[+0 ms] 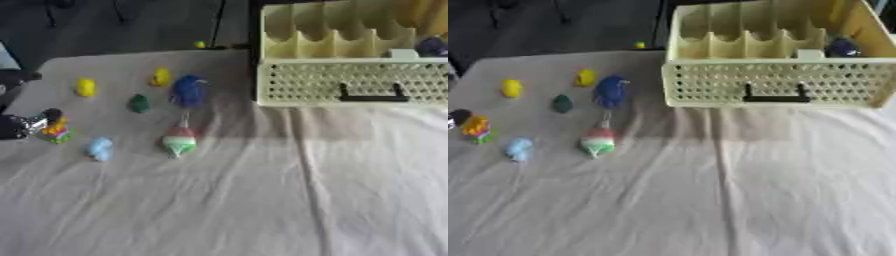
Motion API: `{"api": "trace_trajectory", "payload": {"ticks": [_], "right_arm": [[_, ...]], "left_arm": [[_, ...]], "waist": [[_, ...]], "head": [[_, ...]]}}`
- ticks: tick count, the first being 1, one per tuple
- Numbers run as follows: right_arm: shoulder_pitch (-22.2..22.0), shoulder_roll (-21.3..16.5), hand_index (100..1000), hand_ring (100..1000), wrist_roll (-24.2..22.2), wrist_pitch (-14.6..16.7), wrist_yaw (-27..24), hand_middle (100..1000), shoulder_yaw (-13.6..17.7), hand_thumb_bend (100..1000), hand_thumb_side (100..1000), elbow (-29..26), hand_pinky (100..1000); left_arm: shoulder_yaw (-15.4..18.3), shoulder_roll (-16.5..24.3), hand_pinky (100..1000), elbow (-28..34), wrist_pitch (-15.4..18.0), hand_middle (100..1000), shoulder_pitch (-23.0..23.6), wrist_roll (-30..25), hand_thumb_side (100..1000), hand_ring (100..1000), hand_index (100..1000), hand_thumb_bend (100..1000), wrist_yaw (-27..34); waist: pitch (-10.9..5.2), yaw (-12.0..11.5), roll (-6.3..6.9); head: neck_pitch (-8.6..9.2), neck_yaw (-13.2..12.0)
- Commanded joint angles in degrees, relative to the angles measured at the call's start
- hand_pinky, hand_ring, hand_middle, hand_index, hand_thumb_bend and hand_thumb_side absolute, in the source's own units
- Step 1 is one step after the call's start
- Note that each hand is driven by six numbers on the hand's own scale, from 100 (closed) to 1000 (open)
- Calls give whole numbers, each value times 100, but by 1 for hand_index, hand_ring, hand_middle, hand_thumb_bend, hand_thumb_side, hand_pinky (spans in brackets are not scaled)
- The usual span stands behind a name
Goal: Pick up objects from table and place into drawer.
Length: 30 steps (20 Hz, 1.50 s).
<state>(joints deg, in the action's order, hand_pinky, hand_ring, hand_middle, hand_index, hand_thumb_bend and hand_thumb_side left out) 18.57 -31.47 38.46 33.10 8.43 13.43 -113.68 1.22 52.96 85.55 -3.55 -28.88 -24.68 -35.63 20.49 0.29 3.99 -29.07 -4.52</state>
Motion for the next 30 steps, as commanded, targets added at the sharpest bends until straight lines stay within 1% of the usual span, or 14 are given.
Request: {"api": "trace_trajectory", "payload": {"ticks": [1, 5, 6, 8, 11, 13, 16, 17, 22, 23, 26, 28, 30], "right_arm": [[-9, -57, 773, 460, 618, 593, 34, 433, 65, 100, 657, -91, 390], [-49, 5, 771, 458, 580, 572, 76, 431, 64, 100, 655, -91, 393], [-49, 17, 769, 457, 570, 568, 81, 430, 60, 100, 656, -91, 393], [-47, 39, 769, 457, 548, 568, 91, 429, 50, 100, 655, -91, 393], [-48, 72, 767, 455, 527, 565, 98, 427, 47, 100, 655, -91, 393], [-50, 95, 766, 454, 515, 570, 103, 427, 47, 100, 655, -91, 394], [-73, 133, 767, 452, 510, 570, 119, 425, 57, 100, 654, -91, 394], [-82, 149, 767, 452, 509, 564, 127, 424, 63, 100, 654, -91, 395], [-116, 229, 766, 448, 491, 522, 167, 419, 71, 100, 653, -91, 396], [-115, 242, 766, 448, 481, 516, 169, 419, 65, 100, 651, -91, 398], [-110, 271, 764, 448, 431, 535, 154, 417, 46, 100, 649, -91, 400], [-112, 288, 761, 447, 390, 549, 137, 414, 40, 100, 647, -91, 402], [-114, 304, 760, 446, 346, 558, 118, 410, 36, 100, 648, -91, 403]], "left_arm": [[95, 124, 899, -267, -155, 981, -173, -124, 884, 972, 1000, 563, 252], [11, 57, 870, -736, -364, 957, -373, -12, 874, 951, 1000, 550, 577], [-11, 44, 864, -868, -402, 954, -417, 2, 858, 947, 1000, 559, 628], [-46, 5, 853, -1154, -488, 950, -505, -14, 847, 939, 1000, 553, 636], [-83, -67, 847, -1547, -491, 944, -611, 10, 819, 936, 1000, 549, 589], [-88, -116, 838, -1782, -496, 941, -664, 42, 771, 930, 1000, 529, 544], [-78, -167, 834, -2077, -471, 942, -716, 63, 665, 929, 1000, 500, 520], [-73, -181, 827, -2136, -456, 939, -721, 67, 629, 924, 1000, 475, 527], [-63, -212, 805, -2224, -415, 930, -720, 194, 569, 913, 1000, 424, 589], [-60, -221, 802, -2241, -426, 927, -723, 244, 561, 910, 1000, 419, 590], [-23, -244, 785, -2306, -496, 911, -747, 446, 593, 898, 1000, 369, 598], [-26, -256, 785, -2353, -541, 910, -753, 580, 630, 898, 1000, 357, 620], [-21, -264, 784, -2402, -581, 910, -765, 684, 641, 897, 1000, 350, 655]], "waist": [[-89, 37, -31], [-44, 97, -35], [-34, 110, -36], [-13, 145, -40], [17, 188, -45], [37, 215, -50], [68, 253, -57], [82, 262, -61], [130, 286, -69], [138, 293, -69], [159, 318, -72], [173, 334, -73], [186, 347, -73]], "head": [[64, -60], [111, -108], [118, -119], [130, -148], [155, -178], [170, -199], [195, -229], [206, -237], [248, -263], [259, -272], [286, -286], [303, -301], [315, -314]]}}
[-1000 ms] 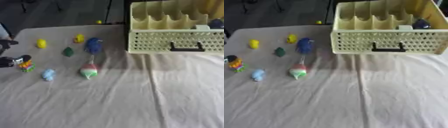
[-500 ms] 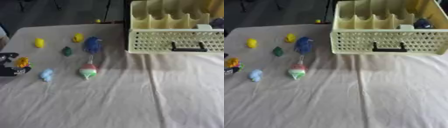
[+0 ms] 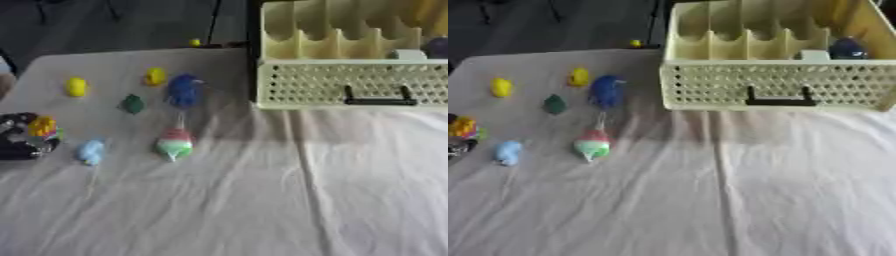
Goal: Pick up objects from table and place into drawer.
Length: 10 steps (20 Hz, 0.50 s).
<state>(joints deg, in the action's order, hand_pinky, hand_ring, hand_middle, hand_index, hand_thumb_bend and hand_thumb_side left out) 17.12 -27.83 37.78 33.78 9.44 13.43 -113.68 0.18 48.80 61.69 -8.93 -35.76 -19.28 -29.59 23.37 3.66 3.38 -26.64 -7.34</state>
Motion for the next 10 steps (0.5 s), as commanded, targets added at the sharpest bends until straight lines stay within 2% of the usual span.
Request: {"api": "trace_trajectory", "payload": {"ticks": [1, 6, 10], "right_arm": [[24, -54, 759, 446, 391, 494, 10, 408, 34, 100, 648, -91, 405], [-16, -30, 757, 444, 300, 525, -1, 404, 28, 100, 640, -91, 408], [-11, -9, 758, 444, 264, 539, -21, 404, 24, 100, 645, -91, 408]], "left_arm": [[97, 151, 783, -33, -61, 910, -87, 199, 658, 896, 1000, 326, 79], [136, 202, 783, -79, -141, 905, -115, 341, 671, 896, 1000, 302, 137], [86, 183, 786, -178, -123, 903, -126, 169, 670, 897, 1000, 342, 78]], "waist": [[-95, 14, -15], [-70, 27, -16], [-44, 43, -22]], "head": [[75, -38], [102, -72], [106, -98]]}}
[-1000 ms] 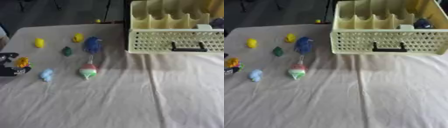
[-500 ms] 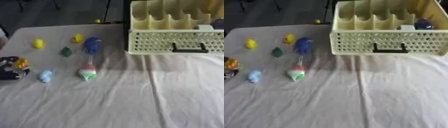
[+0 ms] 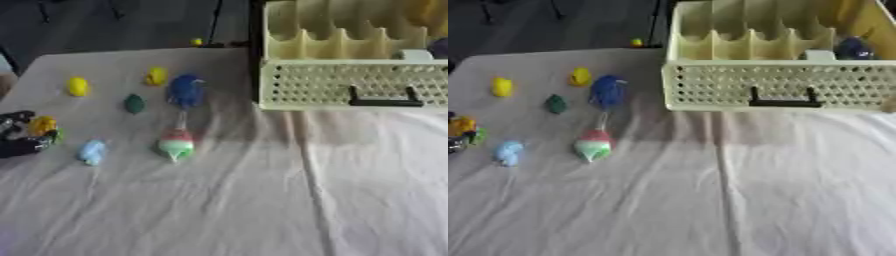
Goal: Pick up objects from table and place into drawer.
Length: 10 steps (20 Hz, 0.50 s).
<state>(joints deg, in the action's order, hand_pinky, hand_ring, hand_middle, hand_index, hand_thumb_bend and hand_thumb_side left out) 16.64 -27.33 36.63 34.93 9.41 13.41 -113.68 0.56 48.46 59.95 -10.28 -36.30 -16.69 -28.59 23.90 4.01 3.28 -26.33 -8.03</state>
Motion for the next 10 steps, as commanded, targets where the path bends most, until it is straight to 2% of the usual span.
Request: {"api": "trace_trajectory", "payload": {"ticks": [1, 10], "right_arm": [[39, -52, 759, 444, 378, 421, -23, 404, 31, 100, 645, -91, 408], [39, 1, 762, 443, 349, 409, -40, 403, 46, 100, 642, -91, 411]], "left_arm": [[47, 212, 780, -17, 24, 891, -69, -156, 668, 890, 1000, 338, -39], [94, 158, 759, -169, -8, 841, -86, -208, 675, 857, 971, 319, -57]], "waist": [[-89, 12, -13], [-43, 67, -4]], "head": [[78, -36], [126, -87]]}}
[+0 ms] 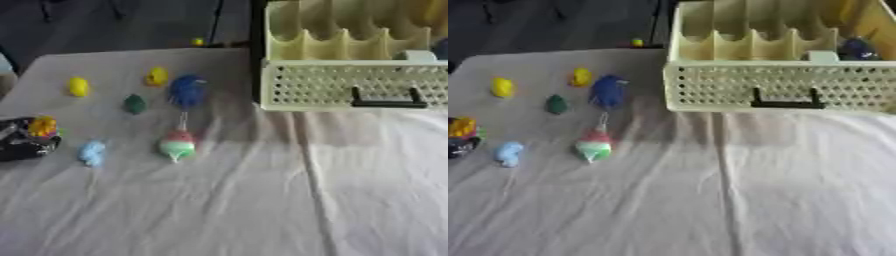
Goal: Pick up objects from table and place into drawer.
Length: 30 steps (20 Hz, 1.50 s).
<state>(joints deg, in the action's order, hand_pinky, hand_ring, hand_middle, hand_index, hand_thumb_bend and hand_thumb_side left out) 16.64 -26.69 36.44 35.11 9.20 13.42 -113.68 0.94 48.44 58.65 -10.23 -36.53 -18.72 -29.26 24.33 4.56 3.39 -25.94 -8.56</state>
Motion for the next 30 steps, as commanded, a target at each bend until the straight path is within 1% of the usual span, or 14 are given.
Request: {"api": "trace_trajectory", "payload": {"ticks": [1, 6, 10, 13, 14, 18, 20, 23, 26, 30], "right_arm": [[36, -53, 763, 443, 363, 384, -18, 402, 48, 100, 641, -91, 412], [17, -15, 764, 443, 339, 352, -7, 402, 57, 100, 637, -91, 413], [17, 5, 765, 443, 342, 343, -15, 402, 77, 100, 635, -91, 412], [17, 18, 766, 443, 357, 338, -27, 402, 101, 100, 635, -91, 411], [17, 25, 766, 443, 362, 331, -31, 402, 107, 100, 634, -91, 411], [14, 44, 767, 443, 358, 316, -47, 403, 116, 100, 632, -91, 411], [11, 46, 767, 442, 359, 313, -56, 402, 120, 100, 630, -91, 410], [9, 50, 766, 442, 359, 299, -68, 403, 126, 100, 630, -91, 405], [4, 57, 766, 441, 350, 284, -79, 404, 130, 100, 630, -91, 405], [-13, 61, 766, 441, 341, 261, -93, 405, 137, 100, 629, -91, 404]], "left_arm": [[64, 149, 744, -56, -28, 822, -70, 38, 676, 843, 957, 282, 22], [73, 119, 722, -93, -108, 785, -81, 365, 670, 815, 925, 232, 170], [43, 114, 692, -133, -178, 748, -66, 491, 610, 778, 896, 205, 190], [25, 107, 677, -155, -198, 735, -55, 454, 546, 752, 886, 186, 161], [23, 103, 675, -157, -199, 728, -52, 438, 539, 747, 880, 179, 153], [24, 92, 642, -152, -189, 677, -53, 442, 537, 717, 849, 141, 145], [21, 92, 624, -149, -174, 661, -51, 455, 521, 698, 844, 126, 148], [21, 91, 587, -147, -155, 608, -47, 477, 522, 653, 845, 106, 147], [20, 86, 582, -129, -132, 579, -50, 511, 521, 641, 843, 100, 179], [2, 104, 579, -74, -109, 548, -53, 562, 496, 616, 828, 100, 187]], "waist": [[-82, 19, -16], [-70, 34, -18], [-63, 39, -18], [-54, 45, -21], [-52, 46, -22], [-50, 47, -26], [-54, 45, -27], [-62, 39, -25], [-71, 37, -18], [-95, 34, -12]], "head": [[89, -38], [88, -60], [101, -78], [98, -82], [98, -81], [102, -84], [100, -85], [100, -83], [106, -86], [100, -92]]}}
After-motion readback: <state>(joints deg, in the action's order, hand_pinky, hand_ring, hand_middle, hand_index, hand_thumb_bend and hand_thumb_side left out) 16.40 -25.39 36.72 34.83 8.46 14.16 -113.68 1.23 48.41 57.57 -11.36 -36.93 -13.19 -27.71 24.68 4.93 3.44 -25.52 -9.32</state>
